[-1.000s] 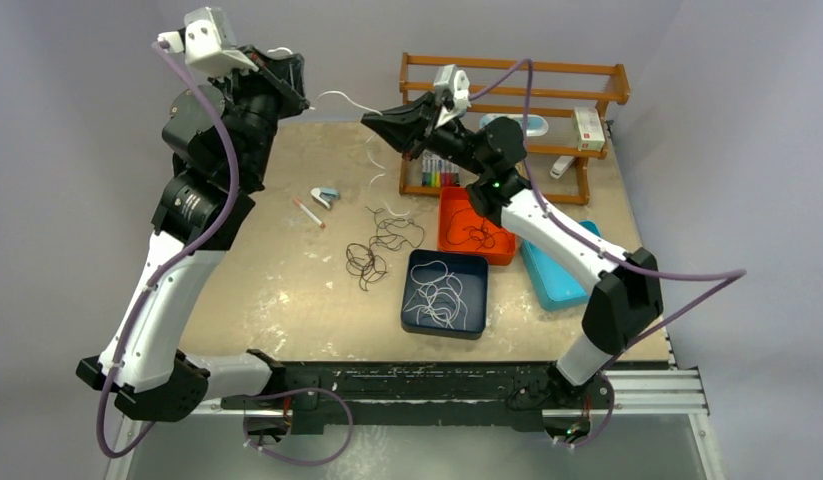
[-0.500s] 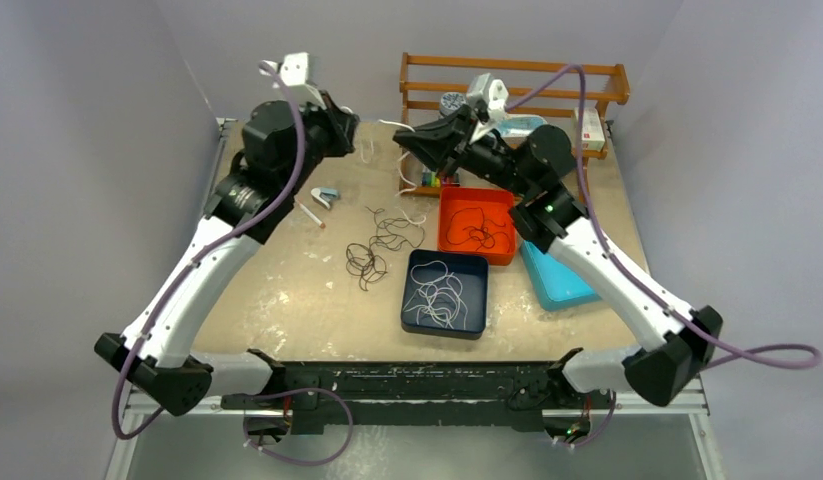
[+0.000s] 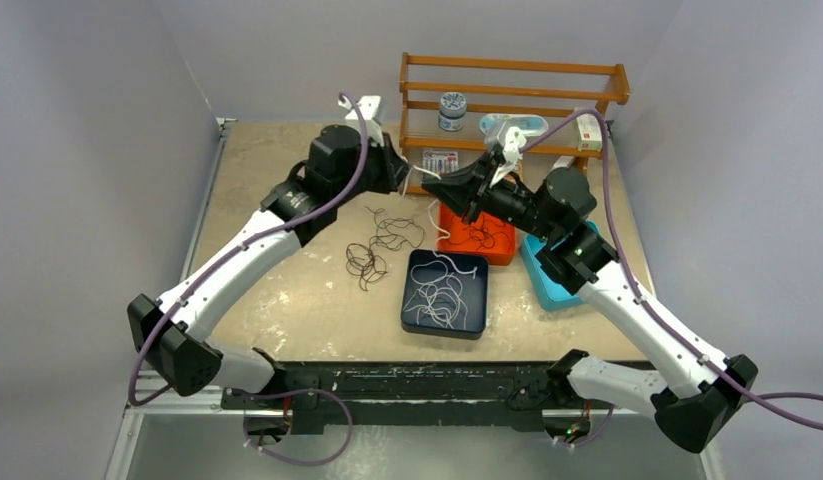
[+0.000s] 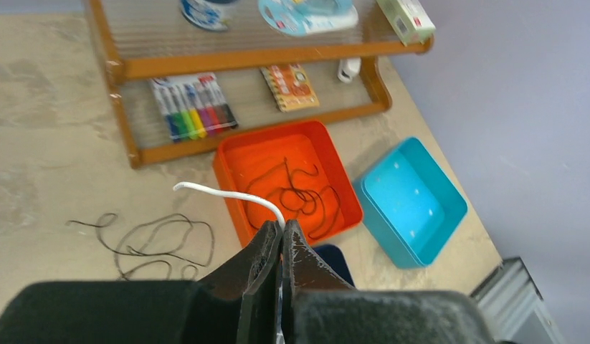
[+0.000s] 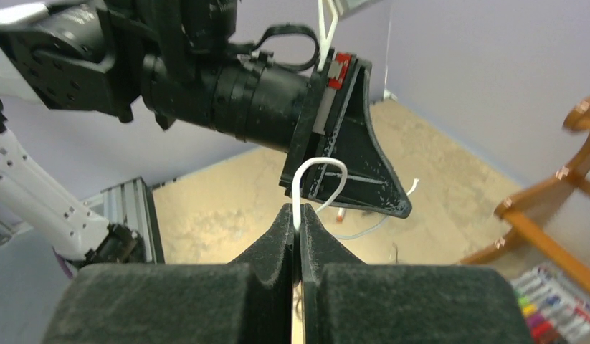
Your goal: Untangle the cables
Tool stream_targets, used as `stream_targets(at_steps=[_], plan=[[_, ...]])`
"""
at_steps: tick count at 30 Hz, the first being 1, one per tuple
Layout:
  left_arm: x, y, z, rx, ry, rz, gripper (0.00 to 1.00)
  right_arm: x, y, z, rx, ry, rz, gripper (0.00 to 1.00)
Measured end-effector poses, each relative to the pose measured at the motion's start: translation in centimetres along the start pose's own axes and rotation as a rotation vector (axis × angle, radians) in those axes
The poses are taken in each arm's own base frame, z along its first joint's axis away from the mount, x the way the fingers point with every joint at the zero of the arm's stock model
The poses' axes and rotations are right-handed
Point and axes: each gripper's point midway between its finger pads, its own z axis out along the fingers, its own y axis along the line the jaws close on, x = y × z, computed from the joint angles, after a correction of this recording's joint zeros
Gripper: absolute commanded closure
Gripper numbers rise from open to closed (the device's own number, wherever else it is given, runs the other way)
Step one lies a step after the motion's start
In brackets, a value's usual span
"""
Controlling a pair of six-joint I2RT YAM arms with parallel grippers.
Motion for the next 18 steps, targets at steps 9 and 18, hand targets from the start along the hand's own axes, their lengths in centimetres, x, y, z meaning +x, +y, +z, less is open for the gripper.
stream_targets(at_steps=[9,18], plan=[[9.0,-1.3,2.5,0.051,0.186,-0.01,1.0,8.0,-1.0,-2.1,0.071,0.152,0.108,1.0],[14.2,-0.9,3.8,0.059,0.3,-0.026,1.0,13.3,-4.1,-4.2,0.283,0.252,0.192,1.0]])
